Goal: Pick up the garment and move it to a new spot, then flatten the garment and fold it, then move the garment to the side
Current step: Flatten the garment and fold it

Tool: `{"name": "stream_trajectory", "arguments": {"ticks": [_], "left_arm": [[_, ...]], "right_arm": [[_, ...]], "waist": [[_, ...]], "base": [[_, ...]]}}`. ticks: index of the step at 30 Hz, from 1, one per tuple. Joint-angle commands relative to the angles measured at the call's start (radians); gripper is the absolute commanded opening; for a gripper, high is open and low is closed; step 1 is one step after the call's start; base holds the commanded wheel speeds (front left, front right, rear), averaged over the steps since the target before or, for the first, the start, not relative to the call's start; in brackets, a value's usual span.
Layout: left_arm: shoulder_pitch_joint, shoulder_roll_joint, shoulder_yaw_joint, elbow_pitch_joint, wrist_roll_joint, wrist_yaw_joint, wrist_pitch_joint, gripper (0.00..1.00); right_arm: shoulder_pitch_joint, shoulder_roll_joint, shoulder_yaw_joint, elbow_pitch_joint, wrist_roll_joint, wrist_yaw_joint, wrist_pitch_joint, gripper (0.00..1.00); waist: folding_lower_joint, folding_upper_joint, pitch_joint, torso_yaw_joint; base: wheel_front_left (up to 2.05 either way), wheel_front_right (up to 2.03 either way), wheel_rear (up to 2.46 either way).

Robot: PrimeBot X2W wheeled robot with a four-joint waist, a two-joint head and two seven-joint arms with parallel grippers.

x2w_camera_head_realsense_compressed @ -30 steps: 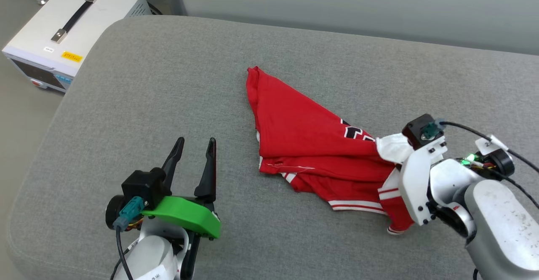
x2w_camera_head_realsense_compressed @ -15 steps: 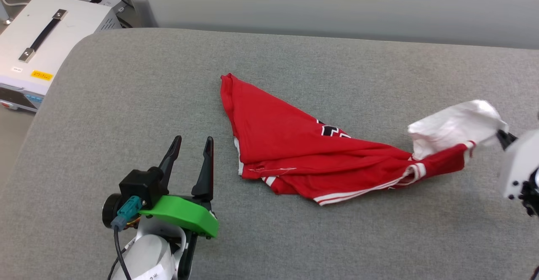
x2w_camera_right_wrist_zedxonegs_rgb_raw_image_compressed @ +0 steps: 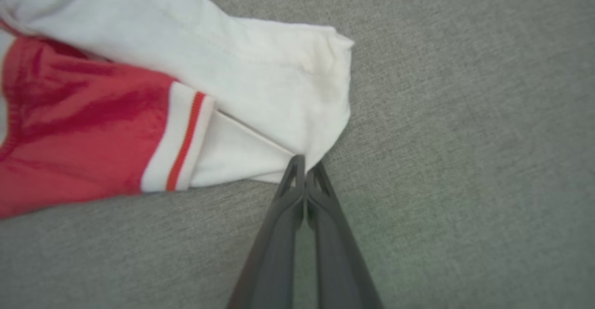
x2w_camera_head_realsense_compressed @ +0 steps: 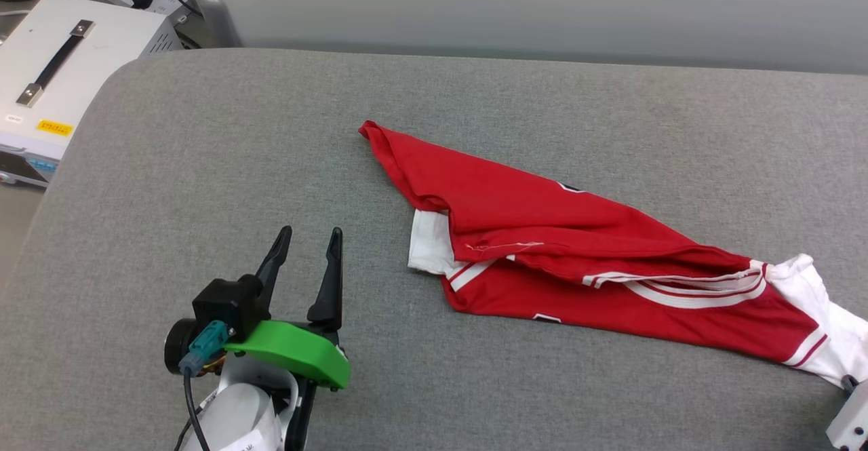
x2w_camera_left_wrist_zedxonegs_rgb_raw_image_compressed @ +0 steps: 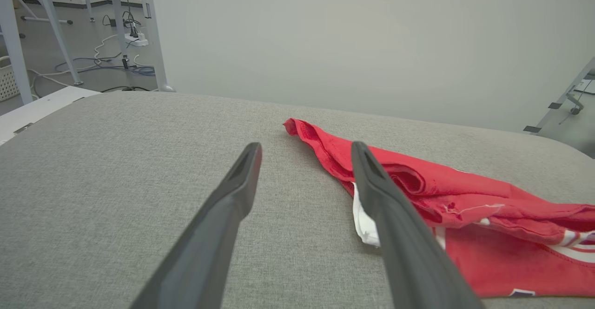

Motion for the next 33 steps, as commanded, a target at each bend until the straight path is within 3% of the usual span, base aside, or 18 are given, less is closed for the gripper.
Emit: {"name": "stream_trajectory", "arguments": {"ticks": [1,8,14,19,23,29,30,33], "left_arm": [[0.013,0.0,0.005,0.001,0.006,0.0,-0.006,1.0],[0.036,0.006,0.004,0.0,0.002,0.01,-0.003,1.0],[0.059,0.012,0.004,-0.013,-0.005,0.019,0.005,1.0],[0.071,0.015,0.005,-0.028,-0.01,0.029,0.013,1.0],[0.067,0.016,0.004,-0.043,-0.013,0.034,0.018,1.0],[0.041,0.009,-0.008,-0.047,-0.013,0.03,0.018,1.0],[0.023,0.004,-0.014,-0.044,-0.011,0.025,0.015,1.0],[0.007,-0.004,-0.02,-0.038,-0.01,0.021,0.012,1.0]], "right_arm": [[0.009,0.01,-0.003,0.011,-0.002,-0.001,-0.04,1.0],[0.006,0.04,0.024,-0.061,0.002,-0.001,-0.377,1.0],[0.035,0.052,0.102,-0.15,-0.012,-0.001,-0.492,1.0],[0.044,0.031,0.271,-0.223,-0.012,-0.001,-0.385,1.0],[0.002,-0.035,0.479,-0.264,0.046,-0.001,-0.223,1.0],[-0.134,-0.143,0.747,-0.282,0.139,-0.001,-0.004,1.0],[-0.228,-0.184,0.87,-0.276,0.169,-0.001,0.069,1.0],[-0.317,-0.204,0.973,-0.252,0.19,-0.001,0.104,1.0]], "waist": [[0.0,0.0,-0.003,-0.002],[0.0,0.0,-0.035,-0.01],[0.0,0.0,-0.058,-0.011],[0.0,0.0,-0.062,-0.014],[0.0,0.0,-0.042,-0.011],[0.0,0.0,-0.006,0.016],[0.0,0.0,0.017,0.037],[0.0,0.0,0.035,0.059]], "base": [[0.0,0.0,0.0],[0.0,0.0,0.0],[0.0,0.0,0.0],[0.0,0.0,0.0],[0.0,0.0,0.0],[0.0,0.0,0.0],[0.0,0.0,0.0],[0.0,0.0,0.0]]}}
